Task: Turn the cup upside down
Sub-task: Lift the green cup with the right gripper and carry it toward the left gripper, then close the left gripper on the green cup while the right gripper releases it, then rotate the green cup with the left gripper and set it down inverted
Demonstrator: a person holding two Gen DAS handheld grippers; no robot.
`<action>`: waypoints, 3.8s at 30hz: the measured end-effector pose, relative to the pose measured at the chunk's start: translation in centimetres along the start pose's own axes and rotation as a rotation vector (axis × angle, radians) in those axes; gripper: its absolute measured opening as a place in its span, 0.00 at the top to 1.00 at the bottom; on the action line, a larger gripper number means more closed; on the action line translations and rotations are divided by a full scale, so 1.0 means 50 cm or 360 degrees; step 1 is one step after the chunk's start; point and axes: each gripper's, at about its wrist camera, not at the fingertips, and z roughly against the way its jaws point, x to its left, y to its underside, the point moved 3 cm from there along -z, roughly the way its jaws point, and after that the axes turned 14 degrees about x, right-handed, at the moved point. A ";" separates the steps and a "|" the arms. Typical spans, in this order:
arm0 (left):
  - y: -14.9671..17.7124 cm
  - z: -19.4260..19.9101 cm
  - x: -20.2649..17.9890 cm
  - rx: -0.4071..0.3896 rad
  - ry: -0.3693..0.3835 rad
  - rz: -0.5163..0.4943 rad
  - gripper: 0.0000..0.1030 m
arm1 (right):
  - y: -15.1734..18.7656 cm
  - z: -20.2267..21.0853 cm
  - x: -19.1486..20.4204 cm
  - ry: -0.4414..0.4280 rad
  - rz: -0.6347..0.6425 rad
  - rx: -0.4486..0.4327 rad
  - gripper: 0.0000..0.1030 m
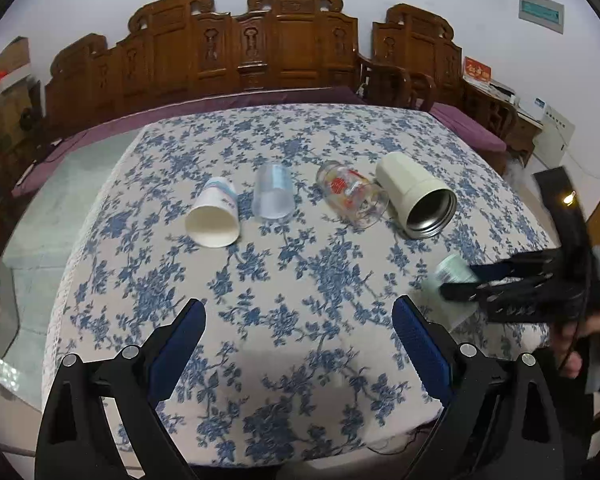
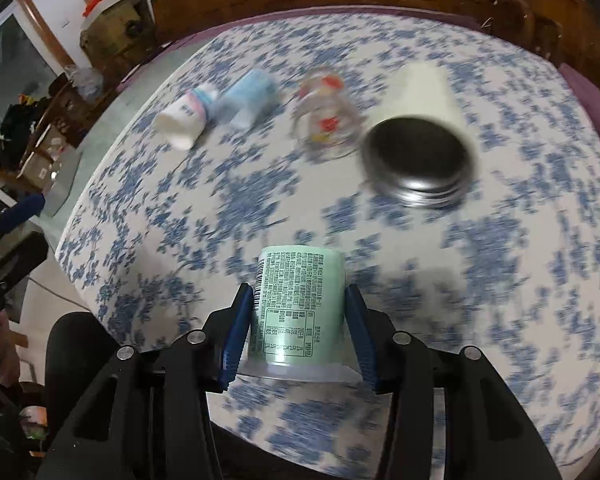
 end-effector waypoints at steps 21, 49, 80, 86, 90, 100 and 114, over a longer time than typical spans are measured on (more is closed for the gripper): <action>-0.044 -0.061 -0.052 0.0251 0.0113 0.0017 0.20 | 0.070 0.095 -0.019 0.0059 0.0076 -0.0249 0.41; -0.080 -0.310 -0.193 0.0993 0.0255 0.0234 0.44 | 0.157 0.148 -0.097 -0.0029 0.0013 -0.0381 0.39; -0.137 -0.288 -0.206 -0.0034 -0.0089 -0.0096 0.57 | 0.153 0.133 -0.113 0.0015 -0.0014 -0.0377 0.38; -0.098 -0.267 -0.216 -0.0127 -0.0174 -0.0155 0.57 | 0.154 0.135 -0.108 0.0031 0.0001 -0.0388 0.38; -0.065 -0.257 -0.213 -0.0120 -0.0193 -0.0171 0.57 | 0.155 0.141 -0.109 0.0036 0.0003 -0.0403 0.38; -0.032 -0.242 -0.198 -0.0047 -0.0166 -0.0123 0.43 | 0.154 0.150 -0.106 0.0061 -0.0007 -0.0437 0.38; 0.006 -0.063 -0.171 -0.0101 -0.0131 -0.0126 0.08 | 0.160 0.205 -0.053 0.0132 -0.0015 -0.0599 0.34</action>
